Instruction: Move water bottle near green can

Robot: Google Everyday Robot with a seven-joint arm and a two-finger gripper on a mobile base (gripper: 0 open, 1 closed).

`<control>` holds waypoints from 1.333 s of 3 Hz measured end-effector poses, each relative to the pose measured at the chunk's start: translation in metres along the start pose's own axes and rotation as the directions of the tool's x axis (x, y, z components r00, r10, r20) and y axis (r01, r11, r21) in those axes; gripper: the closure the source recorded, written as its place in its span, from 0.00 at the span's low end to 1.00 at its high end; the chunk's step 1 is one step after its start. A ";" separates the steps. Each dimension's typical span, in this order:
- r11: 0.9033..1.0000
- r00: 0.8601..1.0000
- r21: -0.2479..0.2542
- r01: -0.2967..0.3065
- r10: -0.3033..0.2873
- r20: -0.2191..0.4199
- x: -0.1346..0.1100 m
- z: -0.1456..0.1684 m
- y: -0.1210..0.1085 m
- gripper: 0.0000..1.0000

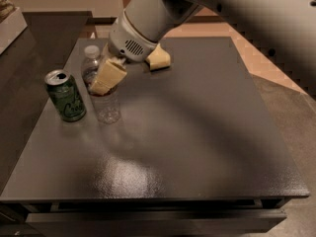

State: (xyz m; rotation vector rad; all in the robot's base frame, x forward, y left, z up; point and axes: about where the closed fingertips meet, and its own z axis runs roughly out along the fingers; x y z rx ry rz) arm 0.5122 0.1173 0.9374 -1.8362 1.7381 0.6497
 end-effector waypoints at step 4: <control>1.000 1.000 -0.004 0.009 -0.009 -0.002 -0.004 0.002 0.004 0.00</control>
Offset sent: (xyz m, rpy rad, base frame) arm -0.0011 0.0011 0.0004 -0.0007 -0.0009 0.0027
